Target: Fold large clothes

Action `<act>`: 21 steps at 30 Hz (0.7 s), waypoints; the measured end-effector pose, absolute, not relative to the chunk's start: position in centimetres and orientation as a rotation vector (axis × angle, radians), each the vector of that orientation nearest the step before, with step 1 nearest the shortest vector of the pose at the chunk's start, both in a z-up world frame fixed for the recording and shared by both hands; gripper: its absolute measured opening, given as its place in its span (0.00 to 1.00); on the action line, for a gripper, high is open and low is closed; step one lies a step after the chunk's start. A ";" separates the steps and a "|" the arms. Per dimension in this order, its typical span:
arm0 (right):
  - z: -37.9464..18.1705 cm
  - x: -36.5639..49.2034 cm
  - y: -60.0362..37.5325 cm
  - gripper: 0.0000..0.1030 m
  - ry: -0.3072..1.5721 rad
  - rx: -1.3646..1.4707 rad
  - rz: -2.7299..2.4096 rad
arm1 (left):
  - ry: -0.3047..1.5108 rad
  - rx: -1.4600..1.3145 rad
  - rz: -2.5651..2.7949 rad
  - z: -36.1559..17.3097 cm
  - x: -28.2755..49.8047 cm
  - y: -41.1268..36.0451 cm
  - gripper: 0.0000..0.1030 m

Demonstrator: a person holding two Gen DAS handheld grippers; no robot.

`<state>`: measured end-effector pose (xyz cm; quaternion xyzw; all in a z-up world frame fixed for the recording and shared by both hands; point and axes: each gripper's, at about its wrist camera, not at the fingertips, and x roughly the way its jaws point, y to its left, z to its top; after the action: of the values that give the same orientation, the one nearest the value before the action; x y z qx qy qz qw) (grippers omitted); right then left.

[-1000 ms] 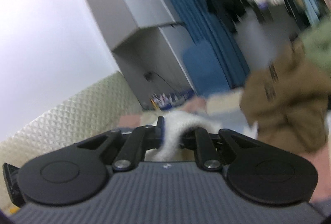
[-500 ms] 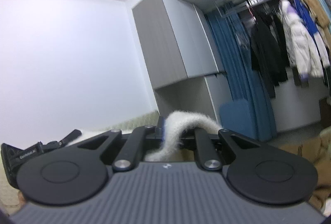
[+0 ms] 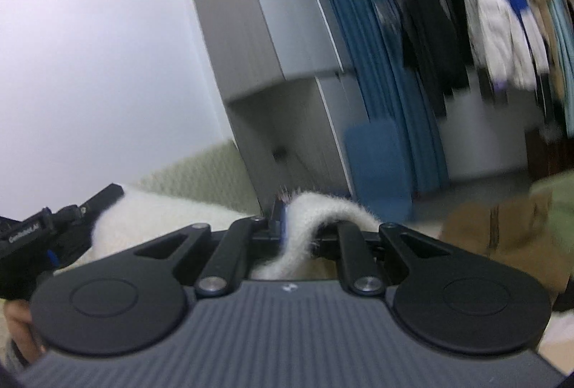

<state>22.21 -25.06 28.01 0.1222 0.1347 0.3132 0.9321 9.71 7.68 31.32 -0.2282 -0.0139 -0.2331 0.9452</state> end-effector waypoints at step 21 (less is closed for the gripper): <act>-4.9 48.2 -20.4 0.48 0.772 0.570 0.481 | 0.475 -0.611 -0.281 -2.7 43.4 14.0 0.68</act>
<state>48.24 -20.41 -4.90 0.2713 0.3677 0.2291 0.8595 43.38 13.96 -2.70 -0.2967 0.2309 -0.1363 0.9165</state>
